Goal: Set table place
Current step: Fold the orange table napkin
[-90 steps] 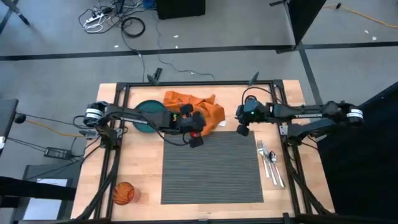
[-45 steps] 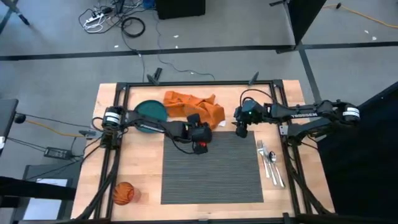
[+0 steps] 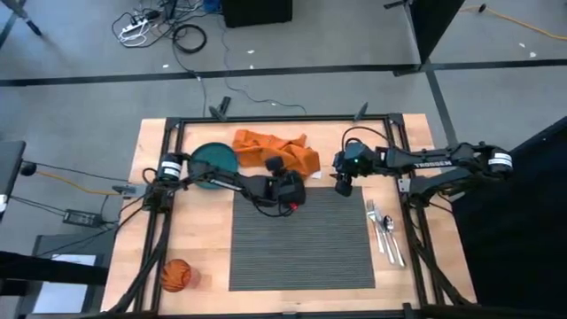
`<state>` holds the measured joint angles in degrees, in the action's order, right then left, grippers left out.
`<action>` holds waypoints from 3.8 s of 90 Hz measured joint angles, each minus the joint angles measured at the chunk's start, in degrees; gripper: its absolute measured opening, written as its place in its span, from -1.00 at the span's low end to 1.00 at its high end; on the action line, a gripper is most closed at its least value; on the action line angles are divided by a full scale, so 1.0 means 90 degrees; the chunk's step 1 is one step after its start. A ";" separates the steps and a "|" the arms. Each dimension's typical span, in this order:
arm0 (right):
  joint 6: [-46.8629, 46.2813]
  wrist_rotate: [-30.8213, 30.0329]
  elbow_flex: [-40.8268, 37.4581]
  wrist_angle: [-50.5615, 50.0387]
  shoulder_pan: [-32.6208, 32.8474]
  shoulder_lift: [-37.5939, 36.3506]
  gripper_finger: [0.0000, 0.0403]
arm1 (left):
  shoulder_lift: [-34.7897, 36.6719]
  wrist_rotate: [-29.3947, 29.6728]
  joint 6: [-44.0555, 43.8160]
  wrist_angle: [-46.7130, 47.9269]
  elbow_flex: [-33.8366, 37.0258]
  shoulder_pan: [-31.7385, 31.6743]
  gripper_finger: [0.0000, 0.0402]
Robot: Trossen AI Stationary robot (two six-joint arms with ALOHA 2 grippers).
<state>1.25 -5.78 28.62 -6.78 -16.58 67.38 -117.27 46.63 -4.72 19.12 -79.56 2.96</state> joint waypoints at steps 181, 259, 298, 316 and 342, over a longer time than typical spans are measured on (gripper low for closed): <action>-0.1432 -0.5173 0.2671 0.4200 0.4824 0.4689 0.11 | 0.1440 -0.1595 -0.0213 0.3108 -0.2053 0.0298 -1.00; -0.2345 -0.4728 0.3293 0.4073 0.4745 0.6333 -0.13 | 0.1440 -0.1598 -0.0317 0.3062 -0.2053 0.0299 -1.00; -0.1607 -0.4487 0.3282 0.3894 0.4652 0.6149 -0.97 | 0.1440 -0.1598 -0.0247 0.3056 -0.2053 0.0299 -1.00; -0.1233 -0.4374 0.3274 0.2868 0.4819 0.4893 -1.00 | 0.1440 -0.1598 -0.0169 0.3075 -0.2053 0.0299 -1.00; -0.1482 -0.4228 0.3274 -0.0303 0.5032 0.2335 -1.00 | 0.1539 -0.1429 0.0101 0.3146 -0.2059 0.0302 -1.00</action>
<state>-12.09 -43.84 58.08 -9.51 28.71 88.39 -103.41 33.77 -3.81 47.43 -98.09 5.68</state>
